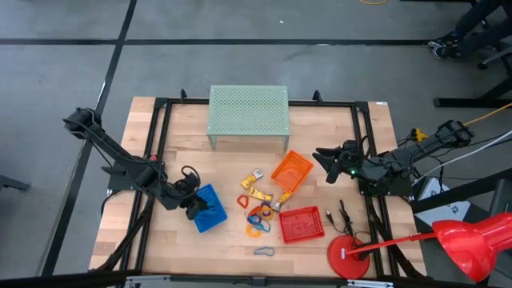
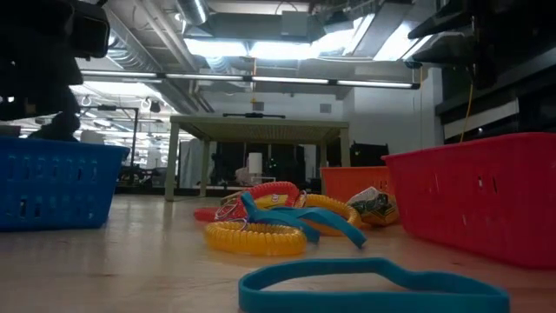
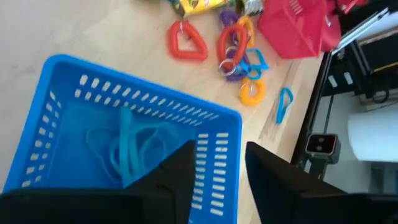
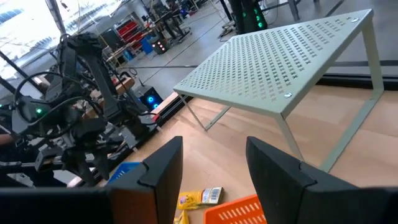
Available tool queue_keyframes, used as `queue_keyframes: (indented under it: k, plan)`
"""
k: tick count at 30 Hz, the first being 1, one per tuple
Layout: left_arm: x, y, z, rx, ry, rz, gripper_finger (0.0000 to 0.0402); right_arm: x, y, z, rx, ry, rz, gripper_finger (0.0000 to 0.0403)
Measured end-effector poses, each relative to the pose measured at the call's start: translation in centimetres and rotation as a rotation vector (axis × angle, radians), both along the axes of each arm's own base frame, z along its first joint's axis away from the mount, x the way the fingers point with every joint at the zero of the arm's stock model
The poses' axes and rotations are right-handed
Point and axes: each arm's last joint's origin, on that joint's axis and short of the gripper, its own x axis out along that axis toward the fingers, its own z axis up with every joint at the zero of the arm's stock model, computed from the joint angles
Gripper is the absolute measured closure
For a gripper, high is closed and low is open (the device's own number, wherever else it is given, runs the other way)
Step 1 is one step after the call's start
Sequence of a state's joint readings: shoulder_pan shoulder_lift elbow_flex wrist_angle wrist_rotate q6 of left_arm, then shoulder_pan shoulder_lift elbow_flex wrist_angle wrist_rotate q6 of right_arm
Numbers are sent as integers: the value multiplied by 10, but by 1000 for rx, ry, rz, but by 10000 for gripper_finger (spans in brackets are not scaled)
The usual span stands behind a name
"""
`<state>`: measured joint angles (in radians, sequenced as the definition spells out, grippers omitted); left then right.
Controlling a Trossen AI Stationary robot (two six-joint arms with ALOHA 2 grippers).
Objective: Pick & Place Office Desk Supplies
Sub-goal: Put the blue rubberband into the blue bin
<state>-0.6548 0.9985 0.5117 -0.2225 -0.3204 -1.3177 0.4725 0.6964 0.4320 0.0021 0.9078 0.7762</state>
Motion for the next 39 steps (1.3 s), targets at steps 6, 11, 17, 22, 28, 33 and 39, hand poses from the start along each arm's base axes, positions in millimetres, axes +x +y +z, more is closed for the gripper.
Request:
queue_keyframes:
  k: [6, 11, 17, 22, 28, 33, 39]
  plan:
    - [2, -2, 3, -58, -20, -13, 226, 0, 0, 0, -13, 8, 13, 225]
    - [20, -4, 22, -71, -147, -53, 224, 0, 0, 0, -2, 3, 10, 224]
    - [70, -10, 39, 19, -110, -178, 232, 0, 0, 0, 0, 2, 10, 224]
    - [125, -19, 36, 180, 52, -352, 233, 0, 0, 0, 0, 2, 10, 224]
    - [181, -42, 30, 313, 181, -572, 233, 0, 1, 0, -10, 14, 43, 224]
    - [219, -71, 30, 395, 229, -657, 233, 1, 3, -1, -12, 32, 98, 224]
    - [256, -105, 17, 425, 289, -681, 233, 1, 5, -6, -14, 87, 197, 224]
